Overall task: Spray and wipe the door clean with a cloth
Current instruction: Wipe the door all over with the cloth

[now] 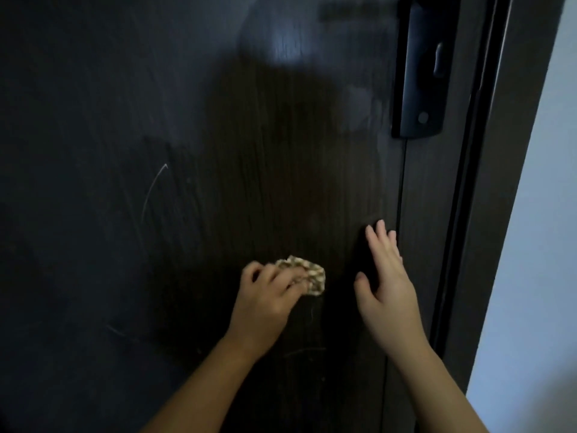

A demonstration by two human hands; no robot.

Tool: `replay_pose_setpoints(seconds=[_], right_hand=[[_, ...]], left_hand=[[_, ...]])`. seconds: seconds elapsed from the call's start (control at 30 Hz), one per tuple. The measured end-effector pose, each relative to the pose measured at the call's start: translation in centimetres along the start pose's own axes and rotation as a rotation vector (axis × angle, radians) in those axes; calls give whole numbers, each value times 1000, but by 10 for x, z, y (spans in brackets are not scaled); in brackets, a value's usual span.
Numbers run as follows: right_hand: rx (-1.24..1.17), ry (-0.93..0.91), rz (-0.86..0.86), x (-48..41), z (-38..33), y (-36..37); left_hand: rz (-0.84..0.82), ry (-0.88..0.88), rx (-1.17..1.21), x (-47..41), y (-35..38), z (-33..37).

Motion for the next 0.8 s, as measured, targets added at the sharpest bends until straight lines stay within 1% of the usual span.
replay_pose_setpoints(seconds=[0.07,0.13,0.17,0.23,0.3,0.33,0.37,0.4,0.47,0.5,0.53,0.57,0.63,0.7,0.77,0.8], right_hand=[[31,6,-13,9,9,6],[60,5,-30,18,18,13],[74,2,-44,22,21,16],[82,-11,-63,26,25,19],[61,-18,-60,27,25,18],[40,-9,-41,27,26,14],[10,3,-10,28,28,9],[-24,9,33,30,30,3],[-92,-15,83,37,29,-8],[-144,-9,57,43,29,-7],[-218,34,-4,50,31,0],[-313,106,-83,59,31,10],[-461,234,-172,77,31,27],[-502,259,-155,85,30,32],[-469,211,-104,84,30,29],[-432,174,-61,80,31,25]], left_hand=[[72,-46,-29,-25,-7,-14],[195,-160,-33,-45,-17,-32],[206,-185,-35,-42,-15,-31],[120,-118,-31,-11,3,-6],[-9,-42,9,31,20,18],[-54,-63,46,44,25,21],[-72,-140,98,50,27,20],[-65,-276,170,50,25,14],[1,-703,410,54,18,-5],[48,-904,547,60,17,-9],[90,-1060,674,65,17,-8],[112,-1174,790,70,19,-4],[101,-1319,965,79,25,10],[52,-1387,1050,90,31,21],[-8,-1369,1111,94,33,28],[-33,-1321,1107,94,31,28]])
Point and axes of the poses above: each hand's wrist, its own x-axis away from the middle knuckle, its own y-axis out of the palm, z = x × y, the point moved 10 cm from there along -x, towards the middle knuckle, and after that the axes turned 11 degrees about z, right-handed, at the moved point
